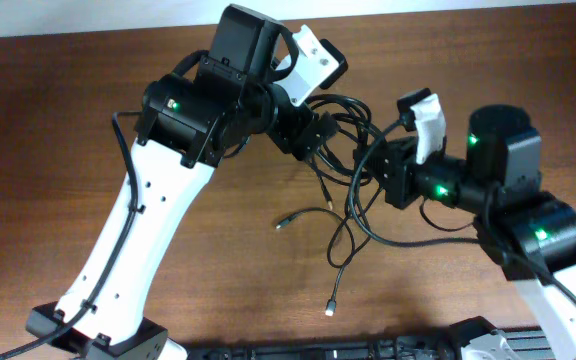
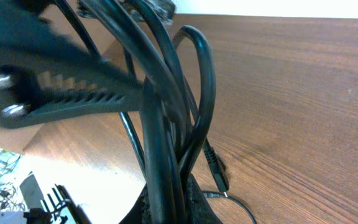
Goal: Untangle cables
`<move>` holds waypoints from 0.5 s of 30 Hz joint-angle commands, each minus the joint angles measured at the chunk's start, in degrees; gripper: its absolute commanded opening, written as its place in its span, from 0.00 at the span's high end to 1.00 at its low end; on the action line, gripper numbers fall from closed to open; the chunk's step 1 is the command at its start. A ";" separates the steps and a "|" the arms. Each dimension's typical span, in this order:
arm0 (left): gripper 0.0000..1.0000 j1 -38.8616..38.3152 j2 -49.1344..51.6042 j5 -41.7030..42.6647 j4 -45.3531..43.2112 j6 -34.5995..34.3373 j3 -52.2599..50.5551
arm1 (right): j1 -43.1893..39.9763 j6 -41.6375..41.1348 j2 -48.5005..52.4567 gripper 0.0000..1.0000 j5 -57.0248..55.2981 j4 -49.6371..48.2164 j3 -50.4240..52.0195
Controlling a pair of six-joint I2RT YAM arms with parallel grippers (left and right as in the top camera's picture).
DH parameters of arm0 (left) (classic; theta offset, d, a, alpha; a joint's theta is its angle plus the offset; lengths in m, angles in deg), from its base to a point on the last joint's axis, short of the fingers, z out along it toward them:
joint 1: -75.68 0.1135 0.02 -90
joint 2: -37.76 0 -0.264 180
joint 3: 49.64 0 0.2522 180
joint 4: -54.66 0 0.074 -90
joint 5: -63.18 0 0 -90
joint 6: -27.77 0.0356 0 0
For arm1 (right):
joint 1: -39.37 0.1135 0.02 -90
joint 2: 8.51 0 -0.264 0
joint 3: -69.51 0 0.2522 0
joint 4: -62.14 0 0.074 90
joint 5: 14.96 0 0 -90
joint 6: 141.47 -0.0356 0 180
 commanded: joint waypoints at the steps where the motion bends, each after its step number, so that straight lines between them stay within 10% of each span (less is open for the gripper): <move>1: 0.50 0.00 -0.98 0.85 -0.20 2.82 1.16 | 0.17 0.46 -3.41 0.96 1.86 -0.55 -0.39; 8: 1.00 0.00 -0.98 3.30 -0.15 2.78 1.16 | 0.17 1.33 -4.22 0.96 1.86 0.22 -0.39; 15: 1.00 0.00 -0.98 3.34 -0.13 1.68 1.16 | 0.17 1.33 -4.22 0.95 -3.28 2.19 -0.39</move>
